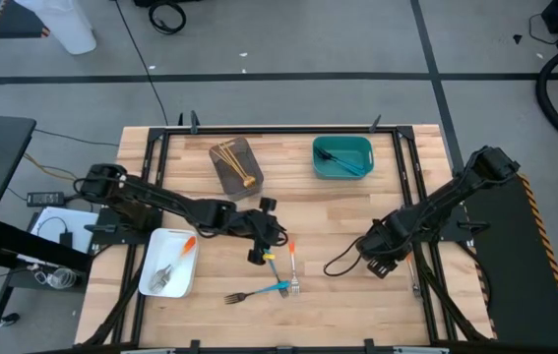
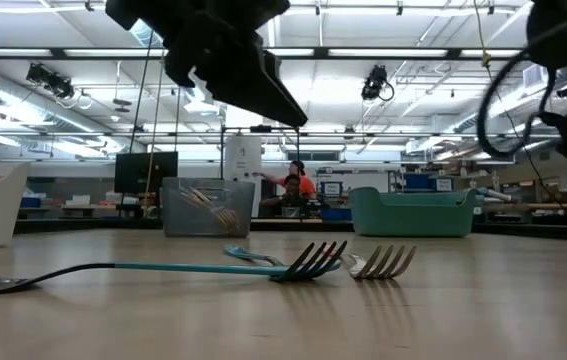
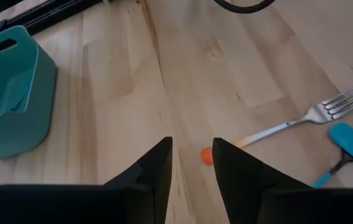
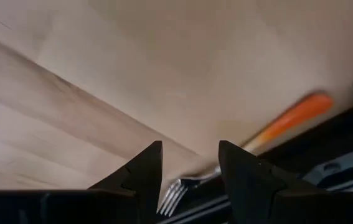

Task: Sort silverware by color (type)
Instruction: Put the orange fork into the white bin

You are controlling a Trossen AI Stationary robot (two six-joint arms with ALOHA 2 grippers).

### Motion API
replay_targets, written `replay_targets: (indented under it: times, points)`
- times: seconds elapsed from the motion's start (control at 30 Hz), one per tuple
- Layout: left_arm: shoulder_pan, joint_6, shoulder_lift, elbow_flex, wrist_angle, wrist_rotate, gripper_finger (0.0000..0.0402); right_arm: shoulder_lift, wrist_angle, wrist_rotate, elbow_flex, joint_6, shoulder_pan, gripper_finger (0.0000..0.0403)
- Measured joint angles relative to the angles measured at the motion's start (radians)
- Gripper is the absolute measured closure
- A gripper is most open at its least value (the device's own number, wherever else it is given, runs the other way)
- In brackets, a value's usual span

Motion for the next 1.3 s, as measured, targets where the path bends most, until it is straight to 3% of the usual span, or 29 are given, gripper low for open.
replay_targets:
  times: [0.27,0.9,1.3]
  points:
    - [0.0,-0.015,0.013,0.0,0.005,0.0,0.0279,0.001,0.016,-0.105,-0.047,0.068,0.027,0.0235]
    - [0.0,-0.016,0.012,0.0,-0.015,0.0,0.0279,0.001,0.089,-0.162,-0.123,0.087,0.052,0.0235]
    - [-0.001,-0.016,0.012,0.0,-0.022,0.0,0.0279,0.001,0.075,-0.192,-0.124,-0.168,0.084,0.0242]
